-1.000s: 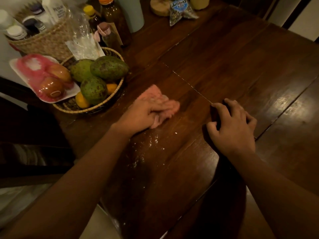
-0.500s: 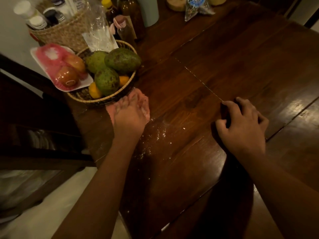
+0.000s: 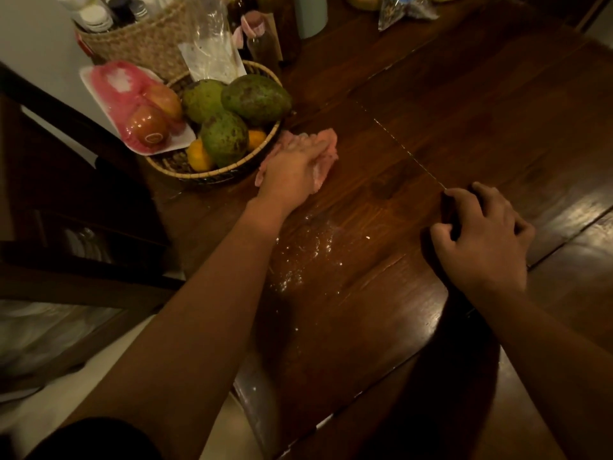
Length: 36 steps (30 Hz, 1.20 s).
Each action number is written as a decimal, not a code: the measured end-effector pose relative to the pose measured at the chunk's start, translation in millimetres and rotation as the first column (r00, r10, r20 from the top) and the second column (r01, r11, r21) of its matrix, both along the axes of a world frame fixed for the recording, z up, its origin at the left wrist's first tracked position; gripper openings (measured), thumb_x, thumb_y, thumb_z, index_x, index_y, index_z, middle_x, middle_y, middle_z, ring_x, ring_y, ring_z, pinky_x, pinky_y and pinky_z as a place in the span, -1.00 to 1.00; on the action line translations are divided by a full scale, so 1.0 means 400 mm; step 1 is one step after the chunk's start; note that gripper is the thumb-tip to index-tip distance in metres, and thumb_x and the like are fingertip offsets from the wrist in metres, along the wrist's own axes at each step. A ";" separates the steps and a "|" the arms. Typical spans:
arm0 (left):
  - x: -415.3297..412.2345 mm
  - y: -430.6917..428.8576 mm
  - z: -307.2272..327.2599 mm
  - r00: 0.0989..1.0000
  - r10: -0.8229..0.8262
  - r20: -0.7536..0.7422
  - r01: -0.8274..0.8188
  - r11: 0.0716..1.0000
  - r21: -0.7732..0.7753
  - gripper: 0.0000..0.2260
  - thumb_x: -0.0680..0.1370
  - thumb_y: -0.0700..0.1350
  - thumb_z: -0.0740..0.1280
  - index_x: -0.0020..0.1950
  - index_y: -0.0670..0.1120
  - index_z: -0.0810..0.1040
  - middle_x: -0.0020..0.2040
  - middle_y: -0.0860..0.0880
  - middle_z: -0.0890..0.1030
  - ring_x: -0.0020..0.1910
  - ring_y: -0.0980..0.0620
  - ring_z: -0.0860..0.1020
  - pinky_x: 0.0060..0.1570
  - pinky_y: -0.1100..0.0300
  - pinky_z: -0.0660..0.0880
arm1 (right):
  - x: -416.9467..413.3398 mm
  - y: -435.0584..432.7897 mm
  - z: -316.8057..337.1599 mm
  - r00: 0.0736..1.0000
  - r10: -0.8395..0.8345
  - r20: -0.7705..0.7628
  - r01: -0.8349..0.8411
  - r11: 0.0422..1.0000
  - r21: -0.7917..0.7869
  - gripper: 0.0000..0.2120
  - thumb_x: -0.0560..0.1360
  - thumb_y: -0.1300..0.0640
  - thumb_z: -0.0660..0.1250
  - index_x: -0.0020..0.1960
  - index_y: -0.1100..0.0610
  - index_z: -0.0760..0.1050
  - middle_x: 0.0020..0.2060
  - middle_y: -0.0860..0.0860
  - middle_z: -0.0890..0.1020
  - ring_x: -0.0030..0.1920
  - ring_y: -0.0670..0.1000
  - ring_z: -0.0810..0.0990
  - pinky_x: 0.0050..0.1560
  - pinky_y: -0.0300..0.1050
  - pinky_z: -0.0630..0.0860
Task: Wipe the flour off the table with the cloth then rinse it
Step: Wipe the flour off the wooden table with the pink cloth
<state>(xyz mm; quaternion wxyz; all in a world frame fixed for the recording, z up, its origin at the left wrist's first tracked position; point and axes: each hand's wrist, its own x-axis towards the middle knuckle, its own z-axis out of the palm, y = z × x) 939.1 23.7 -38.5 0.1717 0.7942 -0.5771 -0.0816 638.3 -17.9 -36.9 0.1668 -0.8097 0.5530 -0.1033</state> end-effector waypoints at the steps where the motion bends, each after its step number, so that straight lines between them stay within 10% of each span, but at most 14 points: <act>1: 0.001 0.022 -0.001 0.999 -0.029 -0.031 0.028 0.999 -0.015 -0.59 0.63 -0.25 0.19 0.48 -0.03 0.40 0.49 -0.09 0.38 0.52 -0.04 0.28 0.48 0.32 -0.05 | 0.000 0.000 -0.001 1.000 0.003 0.000 -0.003 1.000 0.000 -0.55 0.58 -0.05 0.21 0.46 -0.08 0.29 0.53 0.07 0.23 0.58 0.06 0.08 0.47 0.30 0.08; 11: -0.053 0.095 0.004 0.965 0.206 0.161 -0.234 0.956 0.178 -0.54 0.65 0.01 0.05 0.57 0.03 0.19 0.56 -0.14 0.23 0.55 -0.15 0.15 0.53 -0.10 0.07 | 0.003 0.001 -0.001 1.000 -0.010 -0.003 0.010 1.000 -0.009 -0.55 0.57 -0.05 0.19 0.45 -0.09 0.30 0.54 0.07 0.24 0.58 0.04 0.08 0.47 0.26 0.06; 22: -0.034 0.030 -0.005 0.973 0.183 0.141 -0.200 0.973 0.112 -0.54 0.66 -0.03 0.06 0.56 -0.12 0.18 0.54 -0.23 0.25 0.52 -0.18 0.24 0.46 -0.08 0.21 | 0.003 0.004 -0.001 1.000 0.000 0.012 0.000 1.000 0.002 -0.52 0.54 -0.11 0.14 0.45 -0.11 0.28 0.54 0.06 0.23 0.58 0.04 0.08 0.47 0.30 0.08; 30: -0.032 0.154 -0.020 0.937 0.160 0.311 -0.245 0.934 0.258 -0.23 0.49 0.10 -0.32 0.51 -0.30 0.23 0.50 -0.30 0.28 0.51 -0.21 0.24 0.51 -0.07 0.15 | -0.001 -0.001 -0.007 1.000 -0.007 0.003 0.007 1.000 -0.014 -0.55 0.57 -0.04 0.21 0.45 -0.09 0.30 0.52 0.06 0.24 0.57 0.06 0.12 0.46 0.30 0.10; 36: -0.070 0.022 0.047 0.960 0.189 0.208 -0.242 0.932 0.269 -0.46 0.65 0.03 0.08 0.54 -0.26 0.16 0.54 -0.26 0.21 0.51 -0.25 0.19 0.45 -0.17 0.15 | 0.001 0.004 0.002 1.000 0.005 0.017 -0.005 1.000 0.004 -0.50 0.52 -0.12 0.11 0.45 -0.08 0.30 0.52 0.07 0.24 0.57 0.07 0.12 0.47 0.30 0.10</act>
